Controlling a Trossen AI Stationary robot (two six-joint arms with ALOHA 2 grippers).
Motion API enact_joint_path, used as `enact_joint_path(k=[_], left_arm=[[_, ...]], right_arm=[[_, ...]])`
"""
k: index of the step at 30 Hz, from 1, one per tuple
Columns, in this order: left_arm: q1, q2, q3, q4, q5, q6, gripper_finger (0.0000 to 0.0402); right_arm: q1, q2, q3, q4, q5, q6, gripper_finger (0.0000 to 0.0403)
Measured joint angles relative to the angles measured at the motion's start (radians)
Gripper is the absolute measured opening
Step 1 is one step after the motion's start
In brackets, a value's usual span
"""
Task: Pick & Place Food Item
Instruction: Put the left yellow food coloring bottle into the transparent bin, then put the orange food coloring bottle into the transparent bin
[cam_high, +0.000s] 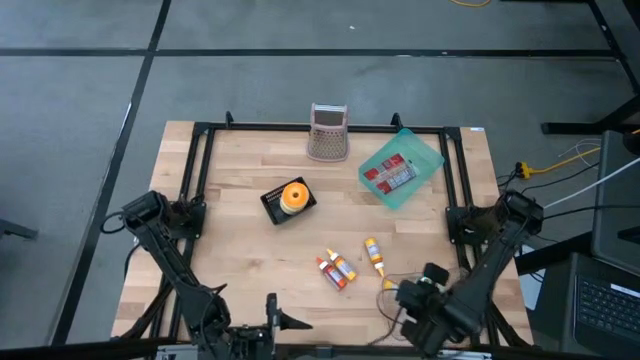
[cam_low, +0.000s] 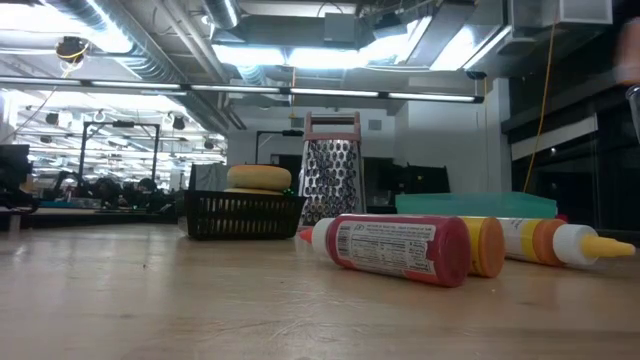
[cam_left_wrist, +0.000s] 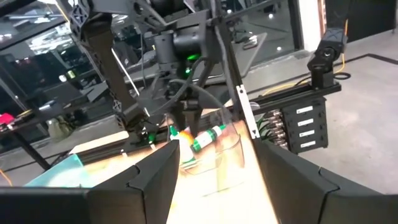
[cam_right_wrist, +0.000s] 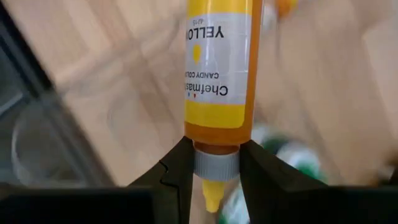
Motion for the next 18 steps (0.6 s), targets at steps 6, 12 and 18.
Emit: enact_joint_path(k=[6, 12, 18], left_arm=[[0.000, 0.000, 0.000, 0.001, 0.001, -0.008, 0.0220], [0.005, 0.000, 0.000, -0.002, 0.002, -0.039, 0.0219], [0.026, 0.000, 0.000, -0.152, 0.008, -0.204, 0.0219]], right_arm=[[0.079, 0.000, 0.000, -0.016, -0.076, 0.130, 0.0102], [0.119, 0.000, 0.000, 0.006, -0.070, 0.165, 0.0126], [0.113, 0.000, 0.000, 0.029, 0.038, 0.158, 0.0210]])
